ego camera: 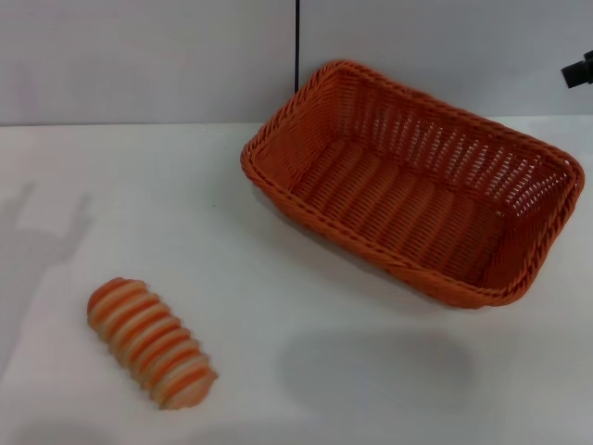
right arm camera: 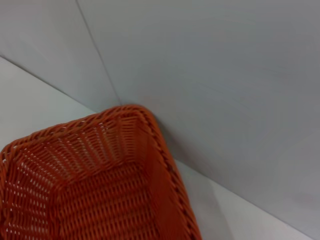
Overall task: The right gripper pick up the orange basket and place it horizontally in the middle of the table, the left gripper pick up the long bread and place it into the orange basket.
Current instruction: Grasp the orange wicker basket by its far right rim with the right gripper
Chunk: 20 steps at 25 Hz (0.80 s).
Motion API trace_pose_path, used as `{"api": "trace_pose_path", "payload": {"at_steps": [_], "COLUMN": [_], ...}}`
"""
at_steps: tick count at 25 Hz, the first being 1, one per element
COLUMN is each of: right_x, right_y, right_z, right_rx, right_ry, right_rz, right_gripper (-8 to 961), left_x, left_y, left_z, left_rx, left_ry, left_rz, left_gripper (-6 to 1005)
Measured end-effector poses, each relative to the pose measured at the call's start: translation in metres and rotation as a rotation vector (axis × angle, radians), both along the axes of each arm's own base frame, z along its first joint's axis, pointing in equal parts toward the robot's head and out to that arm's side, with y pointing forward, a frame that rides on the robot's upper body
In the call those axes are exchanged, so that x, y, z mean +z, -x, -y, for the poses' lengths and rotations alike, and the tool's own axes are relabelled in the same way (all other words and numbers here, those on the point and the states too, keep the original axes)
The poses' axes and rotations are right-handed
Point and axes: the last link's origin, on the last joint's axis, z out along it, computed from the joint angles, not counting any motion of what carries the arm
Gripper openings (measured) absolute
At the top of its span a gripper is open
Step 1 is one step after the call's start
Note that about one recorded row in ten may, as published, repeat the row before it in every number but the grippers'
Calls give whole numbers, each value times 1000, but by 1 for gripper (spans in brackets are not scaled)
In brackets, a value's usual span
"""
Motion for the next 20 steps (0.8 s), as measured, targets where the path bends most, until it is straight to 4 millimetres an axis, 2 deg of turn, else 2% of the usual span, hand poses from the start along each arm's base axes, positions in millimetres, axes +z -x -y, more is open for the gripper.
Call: {"api": "trace_pose_path", "payload": {"at_steps": [20], "right_x": [-44], "right_y": [-12], "right_z": [3], "right_rx": [3], "right_ry": [-4], "right_rz": [-50], "right_gripper": [491], "left_x": [-1], "left_y": [1], "left_z": [-1], "left_rx": [10], "left_ry": [5], "left_rz": [1], "left_gripper": [829]}}
